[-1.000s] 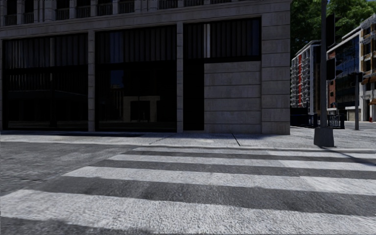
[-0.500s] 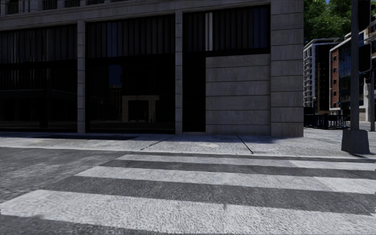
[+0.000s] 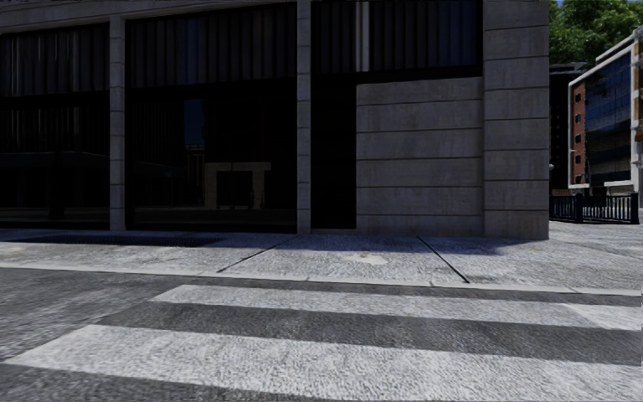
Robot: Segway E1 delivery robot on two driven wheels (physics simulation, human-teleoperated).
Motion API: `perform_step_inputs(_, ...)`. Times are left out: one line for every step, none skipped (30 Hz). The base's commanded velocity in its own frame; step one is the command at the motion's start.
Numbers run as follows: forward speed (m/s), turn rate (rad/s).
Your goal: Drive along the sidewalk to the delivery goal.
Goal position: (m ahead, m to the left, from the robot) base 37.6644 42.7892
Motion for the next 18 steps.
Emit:
perform_step_inputs(1.96,0.00)
perform_step_inputs(1.96,0.00)
perform_step_inputs(1.96,0.00)
perform_step_inputs(1.96,0.00)
perform_step_inputs(1.96,0.00)
perform_step_inputs(1.96,0.00)
perform_step_inputs(1.96,0.00)
perform_step_inputs(1.96,0.00)
perform_step_inputs(1.96,0.00)
perform_step_inputs(1.96,0.00)
perform_step_inputs(1.96,0.00)
perform_step_inputs(1.96,0.00)
perform_step_inputs(1.96,0.00)
perform_step_inputs(1.96,0.00)
perform_step_inputs(1.96,0.00)
perform_step_inputs(1.96,0.00)
perform_step_inputs(1.96,0.00)
perform_step_inputs(1.96,0.00)
